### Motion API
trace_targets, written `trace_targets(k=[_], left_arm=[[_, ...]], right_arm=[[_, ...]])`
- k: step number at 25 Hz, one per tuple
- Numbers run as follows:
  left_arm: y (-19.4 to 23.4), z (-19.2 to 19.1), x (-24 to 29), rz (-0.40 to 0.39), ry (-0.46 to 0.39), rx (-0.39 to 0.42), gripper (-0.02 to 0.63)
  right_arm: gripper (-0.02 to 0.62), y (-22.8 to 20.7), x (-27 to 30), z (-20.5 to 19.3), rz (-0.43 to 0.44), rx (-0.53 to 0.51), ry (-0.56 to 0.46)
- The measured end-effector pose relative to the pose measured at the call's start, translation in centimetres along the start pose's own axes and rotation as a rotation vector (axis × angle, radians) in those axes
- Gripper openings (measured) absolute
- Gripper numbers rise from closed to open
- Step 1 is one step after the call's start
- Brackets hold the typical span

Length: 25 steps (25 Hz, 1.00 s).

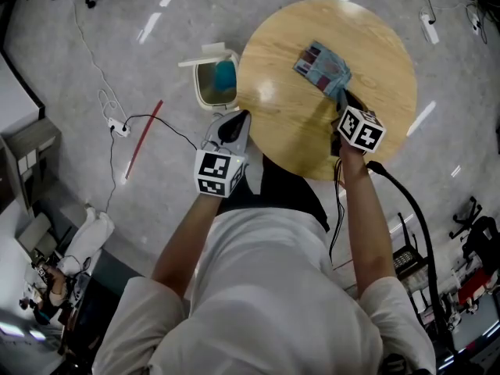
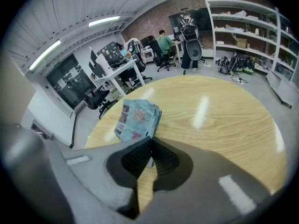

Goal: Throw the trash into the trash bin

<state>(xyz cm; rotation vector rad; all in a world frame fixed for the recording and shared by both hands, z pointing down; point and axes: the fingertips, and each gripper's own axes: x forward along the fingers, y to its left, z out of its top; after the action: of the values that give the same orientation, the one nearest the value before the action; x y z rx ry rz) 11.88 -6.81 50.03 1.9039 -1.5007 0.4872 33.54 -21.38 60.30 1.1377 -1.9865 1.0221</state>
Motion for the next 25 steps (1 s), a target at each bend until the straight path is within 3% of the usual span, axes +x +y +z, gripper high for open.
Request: trace_targets(k=[12, 25], left_arm=[[0.8, 0.1, -2.2, -0.002, -0.045, 0.004, 0.006], [6.6, -0.8, -7.2, 0.002, -0.083, 0.002, 0.006]], right_arm=[[0.003, 3.7, -3.2, 0.6, 0.056, -0.004, -0.094], [0.003, 11.1, -5.2, 0.4, 0.059, -0.001, -0.173]])
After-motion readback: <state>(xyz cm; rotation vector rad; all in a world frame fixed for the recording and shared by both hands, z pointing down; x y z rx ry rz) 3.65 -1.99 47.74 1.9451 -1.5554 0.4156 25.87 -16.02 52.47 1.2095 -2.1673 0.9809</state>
